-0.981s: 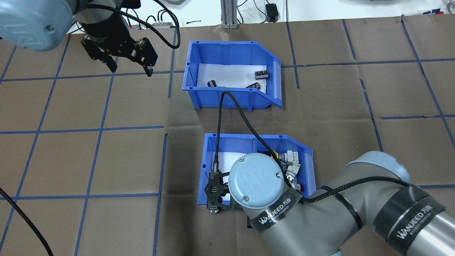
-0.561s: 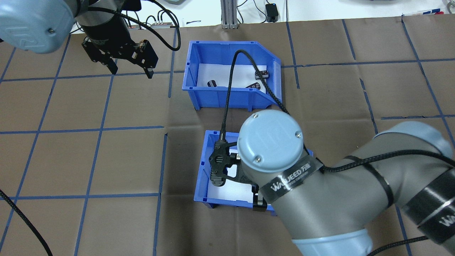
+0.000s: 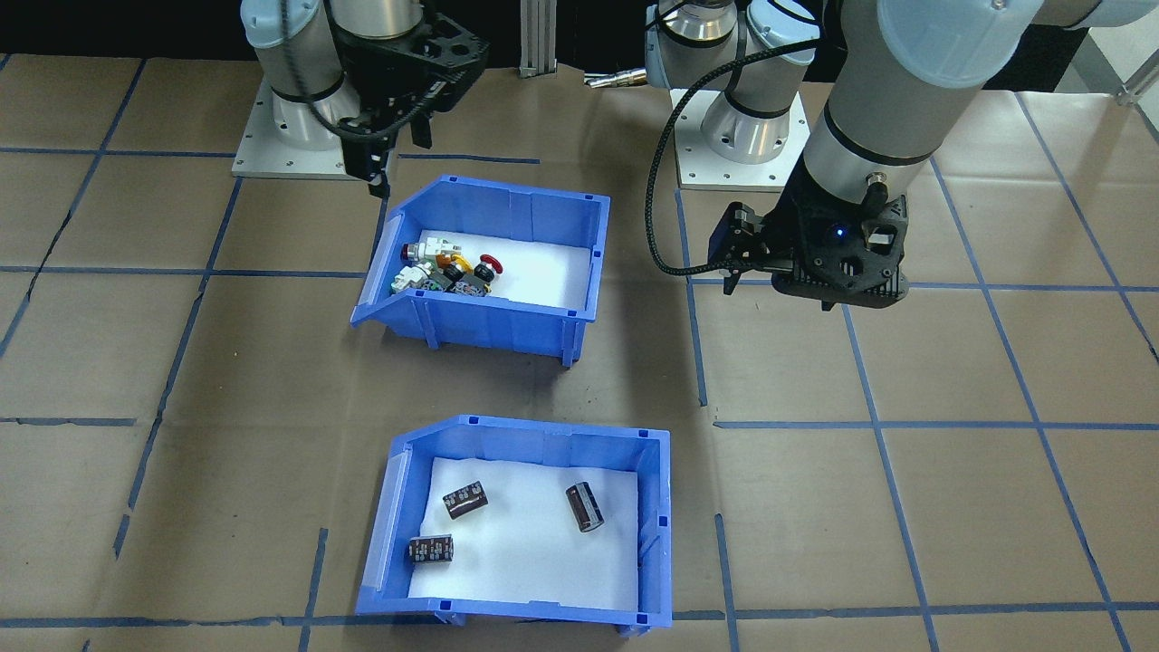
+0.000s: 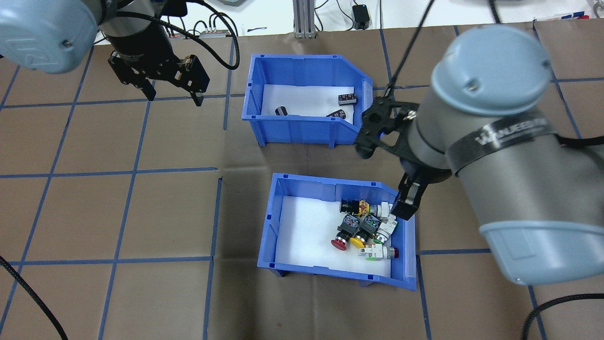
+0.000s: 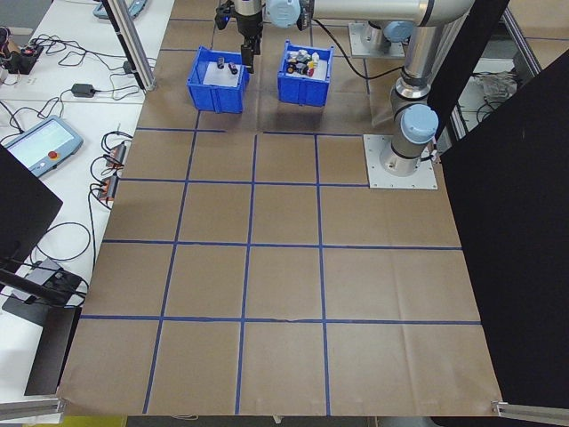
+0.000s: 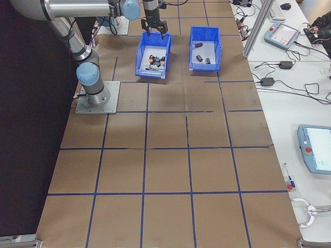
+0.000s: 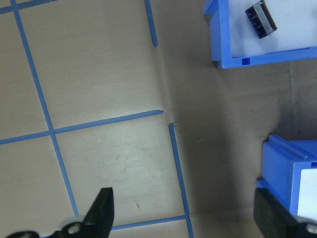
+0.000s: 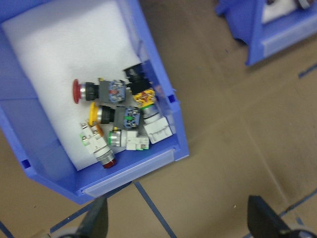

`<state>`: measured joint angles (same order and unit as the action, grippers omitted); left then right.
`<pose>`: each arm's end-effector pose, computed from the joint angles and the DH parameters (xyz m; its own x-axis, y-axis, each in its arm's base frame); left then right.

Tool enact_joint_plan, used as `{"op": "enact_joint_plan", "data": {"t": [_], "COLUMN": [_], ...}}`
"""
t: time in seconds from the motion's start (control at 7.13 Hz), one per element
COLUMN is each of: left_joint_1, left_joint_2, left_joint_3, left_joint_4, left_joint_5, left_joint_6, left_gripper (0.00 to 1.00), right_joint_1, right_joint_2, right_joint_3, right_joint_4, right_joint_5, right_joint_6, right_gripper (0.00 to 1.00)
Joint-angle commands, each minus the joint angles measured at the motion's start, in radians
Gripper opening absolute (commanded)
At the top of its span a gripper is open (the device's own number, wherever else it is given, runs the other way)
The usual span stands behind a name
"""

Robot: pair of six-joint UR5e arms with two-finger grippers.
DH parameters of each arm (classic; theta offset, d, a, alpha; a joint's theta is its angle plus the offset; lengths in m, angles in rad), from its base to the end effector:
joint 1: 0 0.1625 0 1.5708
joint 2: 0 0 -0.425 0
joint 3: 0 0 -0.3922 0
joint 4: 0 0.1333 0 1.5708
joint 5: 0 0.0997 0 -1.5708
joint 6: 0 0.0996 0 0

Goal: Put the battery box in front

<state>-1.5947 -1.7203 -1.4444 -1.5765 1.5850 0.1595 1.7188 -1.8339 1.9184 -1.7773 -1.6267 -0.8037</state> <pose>-0.1450 -0.5489 0.4713 -0.9831 0.1827 -0.0094 0.1823 0.9828 0.0307 0.1840 -0.3682 0.4532 -0.5807 -0.8043 0.1261 -0.8133 0.5802 -0.0445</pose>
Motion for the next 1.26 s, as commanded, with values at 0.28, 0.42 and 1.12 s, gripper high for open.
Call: {"op": "enact_joint_plan", "data": {"t": [0.28, 0.42, 1.12], "left_joint_1": [-0.001, -0.001, -0.001], "left_joint_2": [-0.004, -0.007, -0.004], "left_joint_3": [-0.002, -0.002, -0.004], "left_joint_4": [0.003, 0.003, 0.001], "left_joint_5": [-0.002, 0.000, 0.001], "left_joint_6": [-0.011, -0.002, -0.002], "left_gripper": [1.00, 1.00, 1.00], "right_joint_1": [-0.145, -0.146, -0.156], "right_joint_2": [0.005, 0.060, 0.162], "right_joint_3": [-0.007, -0.040, -0.182], "right_joint_4": [0.002, 0.002, 0.093], "right_joint_5": [0.027, 0.089, 0.024], "right_joint_6": [0.675, 0.815, 0.897], "right_gripper": [1.00, 1.00, 1.00]}}
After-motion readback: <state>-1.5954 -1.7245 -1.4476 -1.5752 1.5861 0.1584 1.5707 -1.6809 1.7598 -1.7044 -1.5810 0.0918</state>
